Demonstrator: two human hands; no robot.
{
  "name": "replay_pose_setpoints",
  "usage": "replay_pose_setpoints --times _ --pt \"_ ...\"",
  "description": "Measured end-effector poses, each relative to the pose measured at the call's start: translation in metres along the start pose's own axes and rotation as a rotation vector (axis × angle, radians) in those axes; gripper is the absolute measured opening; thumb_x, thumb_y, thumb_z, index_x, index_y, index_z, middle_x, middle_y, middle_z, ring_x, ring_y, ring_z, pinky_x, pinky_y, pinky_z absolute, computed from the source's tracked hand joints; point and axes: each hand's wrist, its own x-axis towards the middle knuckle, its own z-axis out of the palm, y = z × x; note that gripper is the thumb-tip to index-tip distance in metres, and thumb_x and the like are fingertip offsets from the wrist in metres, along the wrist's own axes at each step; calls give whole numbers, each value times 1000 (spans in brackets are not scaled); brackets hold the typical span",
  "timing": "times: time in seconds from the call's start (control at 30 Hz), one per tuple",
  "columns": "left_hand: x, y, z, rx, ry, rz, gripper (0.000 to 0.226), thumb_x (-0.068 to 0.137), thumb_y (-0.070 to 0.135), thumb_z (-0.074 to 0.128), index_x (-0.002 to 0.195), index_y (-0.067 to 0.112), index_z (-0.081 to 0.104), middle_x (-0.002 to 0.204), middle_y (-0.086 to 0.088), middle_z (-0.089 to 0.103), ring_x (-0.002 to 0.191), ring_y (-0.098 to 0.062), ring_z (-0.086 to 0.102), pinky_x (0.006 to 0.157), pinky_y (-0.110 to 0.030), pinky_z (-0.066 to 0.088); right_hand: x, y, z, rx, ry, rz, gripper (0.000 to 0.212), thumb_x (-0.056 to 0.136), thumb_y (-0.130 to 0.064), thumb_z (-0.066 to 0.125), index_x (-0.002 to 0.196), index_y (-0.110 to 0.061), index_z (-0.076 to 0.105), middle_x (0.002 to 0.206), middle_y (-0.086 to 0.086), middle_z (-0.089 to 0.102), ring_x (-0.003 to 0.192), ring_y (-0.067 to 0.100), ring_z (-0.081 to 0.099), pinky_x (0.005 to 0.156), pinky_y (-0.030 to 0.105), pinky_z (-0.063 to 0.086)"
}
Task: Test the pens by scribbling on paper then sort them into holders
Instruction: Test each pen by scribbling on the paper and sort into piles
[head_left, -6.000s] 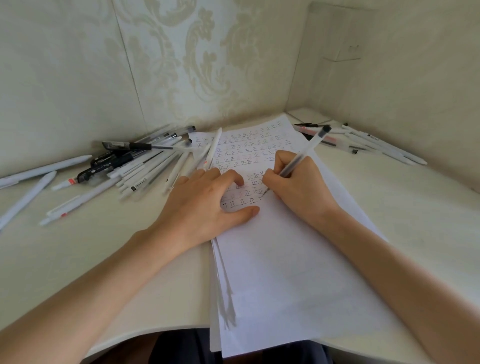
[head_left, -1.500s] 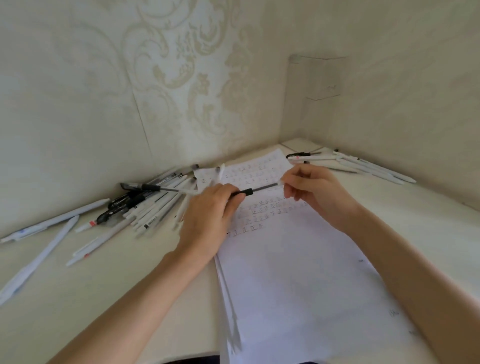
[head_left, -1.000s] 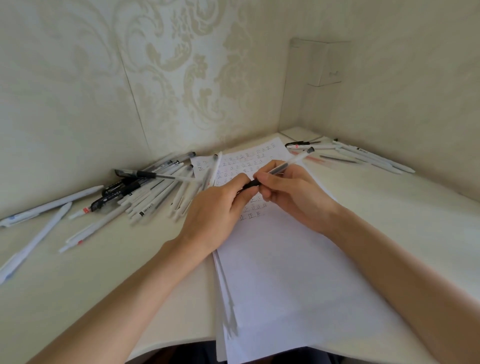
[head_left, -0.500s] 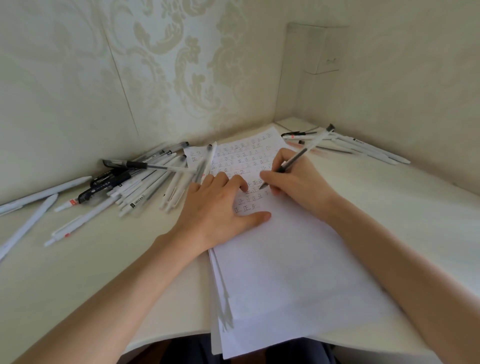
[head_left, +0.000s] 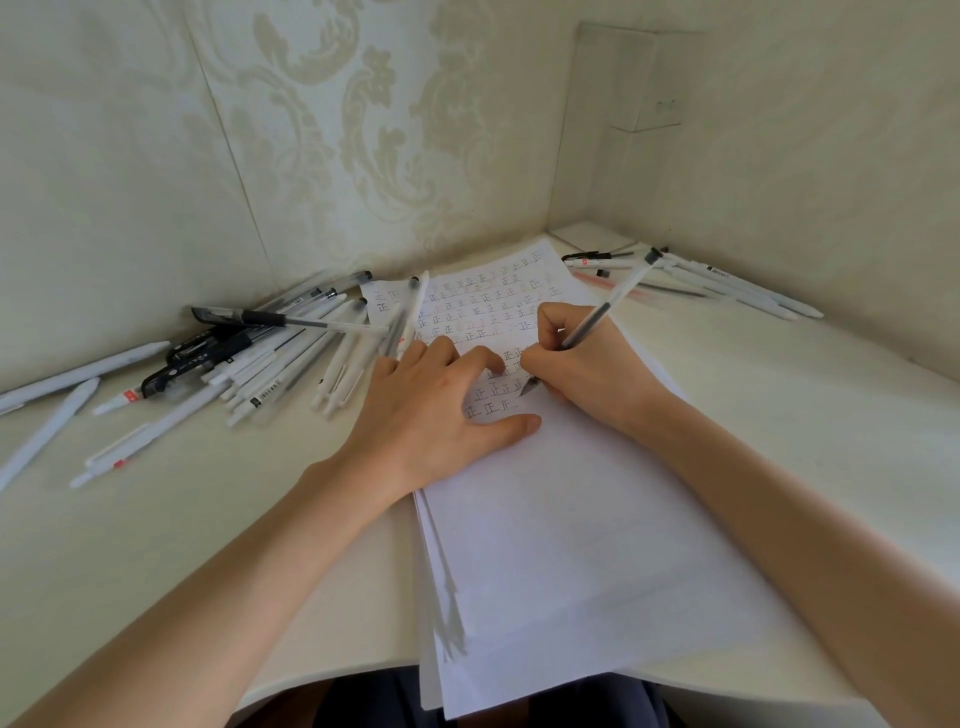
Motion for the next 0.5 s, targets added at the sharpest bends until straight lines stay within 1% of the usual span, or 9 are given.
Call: replay_pose_setpoints --times 0.07,0.17,0.27,0.4,0.5 --pt "0 0 0 2 -1 -1 60 69 75 47 117 40 47 95 12 42 103 -12 41 90 -32 31 0 0 0 -4 9 -4 32 74 -6 59 57 -15 34 54 2 34 52 12 33 47 25 26" --pt "-1 0 0 4 3 -2 60 69 75 48 117 40 48 95 12 43 104 -12 42 89 -32 31 0 2 -1 19 1 2 30 73 -6 58 57 -15 35 53 3 35 53 17 35 49 28 26" --pt "-1 0 0 8 3 -3 60 68 75 48 117 40 48 95 11 43 105 -13 42 88 -32 31 0 3 -1 25 -21 -2 32 73 -5 58 56 -16 33 49 -1 32 52 16 34 49 27 25" --pt "0 0 -1 9 -6 -3 61 69 75 48 118 39 48 96 11 42 105 -13 41 90 -32 31 0 3 -1 44 -13 -13 32 74 -3 57 56 -16 34 45 -8 34 51 16 35 46 25 26" --pt "-1 0 -1 8 -5 0 61 69 75 48 118 39 48 96 11 42 105 -13 42 90 -33 32 0 3 -1 47 -7 -24 32 74 -2 56 57 -15 33 47 -6 31 51 15 33 46 24 25"
